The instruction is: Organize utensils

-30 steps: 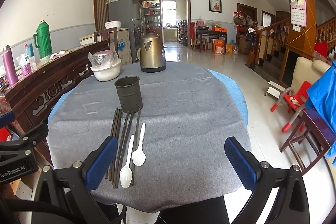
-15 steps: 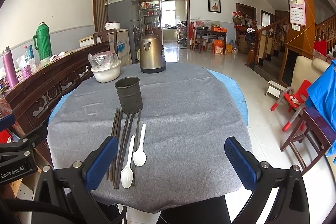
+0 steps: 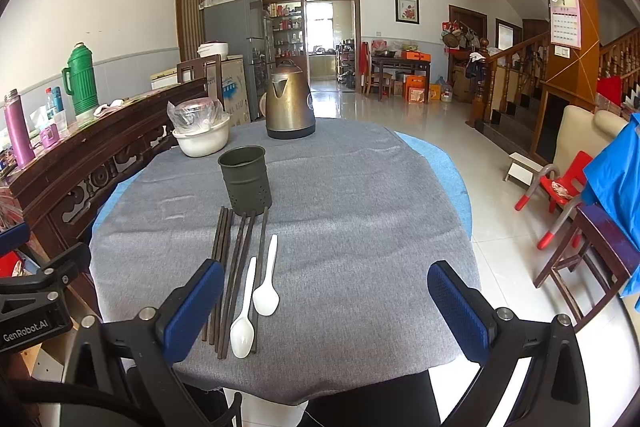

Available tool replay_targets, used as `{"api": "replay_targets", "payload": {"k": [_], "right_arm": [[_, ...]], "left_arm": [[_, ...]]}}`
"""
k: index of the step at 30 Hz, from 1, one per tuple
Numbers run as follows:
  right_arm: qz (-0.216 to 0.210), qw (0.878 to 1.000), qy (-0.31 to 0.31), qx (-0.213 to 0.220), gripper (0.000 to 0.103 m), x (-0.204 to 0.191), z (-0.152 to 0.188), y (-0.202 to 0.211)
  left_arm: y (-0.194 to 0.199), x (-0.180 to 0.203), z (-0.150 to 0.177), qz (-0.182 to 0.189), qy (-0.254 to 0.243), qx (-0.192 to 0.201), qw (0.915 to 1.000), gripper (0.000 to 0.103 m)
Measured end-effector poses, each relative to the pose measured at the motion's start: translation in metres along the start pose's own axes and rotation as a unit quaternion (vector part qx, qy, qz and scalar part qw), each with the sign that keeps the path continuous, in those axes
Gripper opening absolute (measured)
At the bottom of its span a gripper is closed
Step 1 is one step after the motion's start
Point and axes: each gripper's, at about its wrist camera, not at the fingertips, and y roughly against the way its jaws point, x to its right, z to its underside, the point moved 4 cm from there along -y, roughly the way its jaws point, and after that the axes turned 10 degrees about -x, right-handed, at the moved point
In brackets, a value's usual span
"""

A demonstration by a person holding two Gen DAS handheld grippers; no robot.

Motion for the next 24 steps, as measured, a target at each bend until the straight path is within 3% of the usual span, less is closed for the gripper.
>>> {"api": "replay_targets", "payload": {"k": [24], "right_arm": [[0.0,1.0,-0.001,-0.002,0.103,-0.0021,0.0045,-0.0005]], "left_arm": [[-0.0039,-0.0021,0.0048,0.002,0.002,-0.006,1.0,0.103]]}}
